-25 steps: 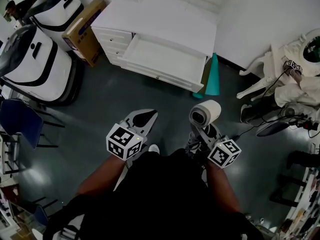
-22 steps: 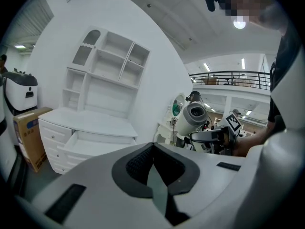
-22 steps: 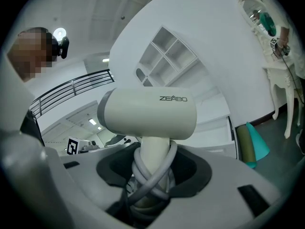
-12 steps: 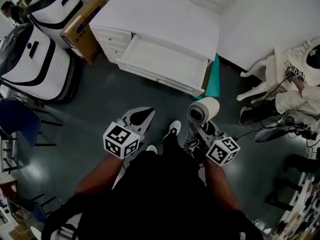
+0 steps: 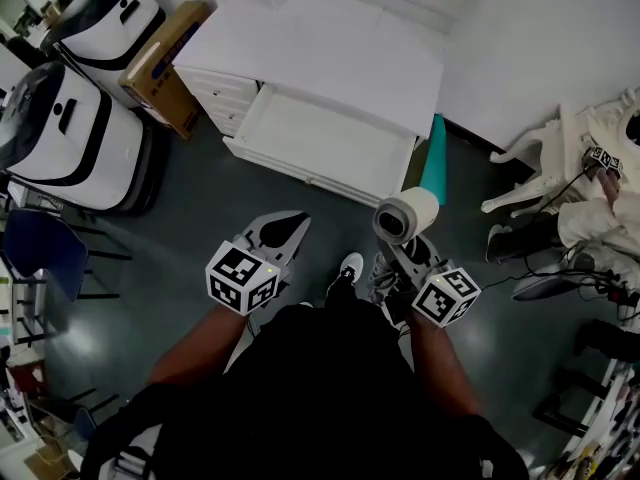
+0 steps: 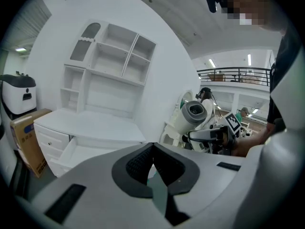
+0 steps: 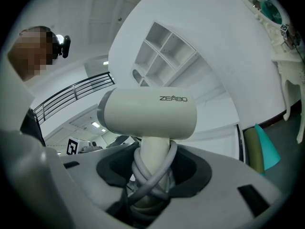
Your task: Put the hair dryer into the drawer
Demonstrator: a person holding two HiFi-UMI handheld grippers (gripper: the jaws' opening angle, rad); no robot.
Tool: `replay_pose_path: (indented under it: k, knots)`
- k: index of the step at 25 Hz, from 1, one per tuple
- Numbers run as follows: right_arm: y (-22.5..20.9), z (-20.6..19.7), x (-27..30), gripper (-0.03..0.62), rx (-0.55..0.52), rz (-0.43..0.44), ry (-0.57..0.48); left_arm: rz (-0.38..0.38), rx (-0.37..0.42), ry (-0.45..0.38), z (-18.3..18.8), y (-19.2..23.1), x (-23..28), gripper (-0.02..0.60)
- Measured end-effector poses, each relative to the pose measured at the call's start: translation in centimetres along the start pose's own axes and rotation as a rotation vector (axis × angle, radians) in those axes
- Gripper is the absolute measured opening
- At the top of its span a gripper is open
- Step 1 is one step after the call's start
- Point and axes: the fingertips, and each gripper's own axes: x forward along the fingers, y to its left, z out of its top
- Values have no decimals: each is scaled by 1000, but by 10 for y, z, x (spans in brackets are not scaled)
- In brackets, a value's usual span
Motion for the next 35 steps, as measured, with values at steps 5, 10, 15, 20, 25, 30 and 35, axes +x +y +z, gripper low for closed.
replay_pose_path:
  k: [5,10,15,20,25,30,35]
  knots:
    - [-37,27,16,210,5,4,3,12,-1,5,23,14,45,9]
    - [-67,50,24,210,21,20,-2,31,-5,32,29,21,75,9]
    - [-95,68,34,210,30,40,4,49,0,41,43,26,107,9]
    - [-120,66,45,210,59,48,13,79,17,66,45,31,122,9]
    - [-140,72,52,210,92,33,8,93,12,103,43,39,130,9]
    - [-161,83,62,210,113,-5,-13,88,-22,129,36,53,139,9]
    - [-167,90,72,210,102,-36,-21,59,-20,132,41,69,151,9]
